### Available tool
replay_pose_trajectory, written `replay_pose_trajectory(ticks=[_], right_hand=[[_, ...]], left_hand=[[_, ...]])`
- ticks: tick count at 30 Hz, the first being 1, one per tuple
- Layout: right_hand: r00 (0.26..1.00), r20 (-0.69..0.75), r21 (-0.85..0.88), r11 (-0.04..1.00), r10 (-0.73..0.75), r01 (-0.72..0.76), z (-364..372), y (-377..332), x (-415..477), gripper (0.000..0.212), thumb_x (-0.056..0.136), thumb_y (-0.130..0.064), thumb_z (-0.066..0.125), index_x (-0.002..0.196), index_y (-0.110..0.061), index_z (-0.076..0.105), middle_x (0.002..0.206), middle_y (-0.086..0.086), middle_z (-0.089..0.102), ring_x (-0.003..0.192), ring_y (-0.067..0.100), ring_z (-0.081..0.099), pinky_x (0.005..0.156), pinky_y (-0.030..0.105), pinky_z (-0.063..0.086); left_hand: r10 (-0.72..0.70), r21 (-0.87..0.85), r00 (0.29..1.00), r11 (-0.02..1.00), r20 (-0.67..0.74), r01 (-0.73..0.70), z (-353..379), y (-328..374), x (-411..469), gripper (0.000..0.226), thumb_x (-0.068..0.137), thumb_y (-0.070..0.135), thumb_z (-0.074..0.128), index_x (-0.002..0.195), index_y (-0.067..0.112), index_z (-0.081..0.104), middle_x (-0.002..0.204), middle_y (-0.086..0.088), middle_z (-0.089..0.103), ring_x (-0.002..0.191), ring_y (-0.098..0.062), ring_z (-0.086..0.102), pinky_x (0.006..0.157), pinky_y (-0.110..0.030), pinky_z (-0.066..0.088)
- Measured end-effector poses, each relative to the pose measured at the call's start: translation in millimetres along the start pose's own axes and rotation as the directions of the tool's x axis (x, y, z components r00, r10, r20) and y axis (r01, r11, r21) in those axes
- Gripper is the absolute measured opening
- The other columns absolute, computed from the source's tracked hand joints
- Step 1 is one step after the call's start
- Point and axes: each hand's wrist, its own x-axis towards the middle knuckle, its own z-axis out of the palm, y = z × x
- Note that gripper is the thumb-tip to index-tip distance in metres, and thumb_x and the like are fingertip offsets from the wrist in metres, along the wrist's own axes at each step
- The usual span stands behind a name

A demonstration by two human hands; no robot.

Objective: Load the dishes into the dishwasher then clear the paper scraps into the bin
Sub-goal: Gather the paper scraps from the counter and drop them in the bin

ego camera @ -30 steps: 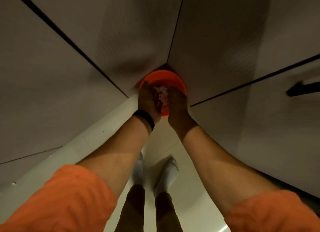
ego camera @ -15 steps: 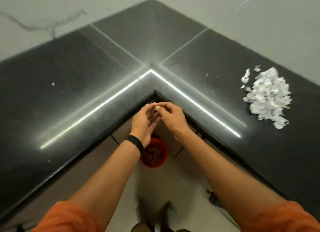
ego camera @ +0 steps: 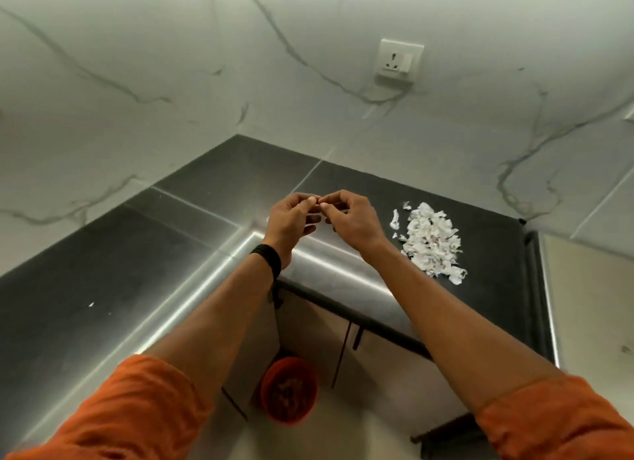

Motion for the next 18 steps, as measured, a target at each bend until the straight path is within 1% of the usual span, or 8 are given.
replay_pose_trajectory(ticks=[2, 5, 10, 11, 14, 17, 18], right_hand=[[0.999, -0.042, -0.051, 0.999, -0.009, 0.006, -16, 7, 6, 0.015, 0.098, -0.025, 0.066, 0.108, -0.016, 0.073, 0.096, -0.001, 0.073, 0.089, 0.014, 0.07, 0.085, 0.034, 0.059], [0.997, -0.078, -0.102, 0.995, 0.007, -0.015, -38, 26, 12, 0.017, 0.098, -0.026, 0.065, 0.109, -0.016, 0.074, 0.095, -0.002, 0.073, 0.088, 0.013, 0.068, 0.08, 0.028, 0.056], [0.991, -0.126, -0.131, 0.989, 0.055, -0.071, -77, 69, 22, 0.017, 0.098, -0.026, 0.066, 0.109, -0.015, 0.074, 0.095, -0.003, 0.072, 0.087, 0.009, 0.066, 0.075, 0.02, 0.051], [0.988, -0.134, -0.129, 0.988, 0.072, -0.089, -86, 80, 24, 0.016, 0.097, -0.025, 0.066, 0.107, -0.016, 0.075, 0.094, -0.004, 0.072, 0.087, 0.009, 0.066, 0.074, 0.02, 0.05], [0.976, -0.169, -0.098, 0.984, 0.134, -0.152, -109, 110, 26, 0.011, 0.094, -0.024, 0.068, 0.1, -0.021, 0.076, 0.088, -0.007, 0.073, 0.082, 0.009, 0.068, 0.075, 0.027, 0.054], [0.961, -0.201, -0.063, 0.976, 0.191, -0.207, -133, 136, 27, 0.009, 0.092, -0.02, 0.069, 0.095, -0.021, 0.077, 0.085, -0.007, 0.073, 0.074, -0.001, 0.066, 0.072, 0.024, 0.052], [0.955, -0.209, -0.055, 0.973, 0.21, -0.226, -139, 143, 28, 0.009, 0.092, -0.019, 0.069, 0.095, -0.021, 0.077, 0.085, -0.007, 0.073, 0.074, -0.001, 0.066, 0.073, 0.024, 0.052]], left_hand=[[0.019, 0.059, 0.998, 0.998, 0.057, -0.022, 13, 1, 14, 0.022, 0.104, 0.023, 0.054, 0.111, 0.011, 0.071, 0.108, -0.008, 0.075, 0.105, -0.025, 0.071, 0.086, -0.034, 0.058], [0.007, 0.096, 0.992, 0.995, 0.123, -0.019, 37, -3, 32, 0.023, 0.104, 0.023, 0.054, 0.111, 0.01, 0.071, 0.108, -0.01, 0.075, 0.106, -0.027, 0.07, 0.09, -0.038, 0.057], [-0.026, 0.11, 0.985, 0.994, 0.172, 0.007, 85, -21, 58, 0.023, 0.104, 0.022, 0.054, 0.111, 0.009, 0.072, 0.109, -0.011, 0.074, 0.104, -0.025, 0.07, 0.09, -0.038, 0.056], [-0.037, 0.108, 0.984, 0.994, 0.172, 0.018, 96, -25, 64, 0.023, 0.104, 0.022, 0.054, 0.111, 0.009, 0.072, 0.109, -0.012, 0.074, 0.103, -0.025, 0.07, 0.09, -0.038, 0.056], [-0.073, 0.091, 0.984, 0.994, 0.162, 0.059, 121, -38, 74, 0.023, 0.105, 0.02, 0.053, 0.109, 0.009, 0.072, 0.109, -0.013, 0.073, 0.095, -0.021, 0.069, 0.089, -0.037, 0.056], [-0.107, 0.068, 0.984, 0.993, 0.141, 0.098, 144, -51, 85, 0.024, 0.105, 0.018, 0.052, 0.109, 0.006, 0.072, 0.103, -0.011, 0.073, 0.089, -0.017, 0.067, 0.083, -0.033, 0.056], [-0.119, 0.06, 0.984, 0.992, 0.136, 0.111, 150, -56, 88, 0.024, 0.105, 0.018, 0.052, 0.109, 0.006, 0.072, 0.101, -0.01, 0.073, 0.088, -0.017, 0.067, 0.082, -0.033, 0.056]])
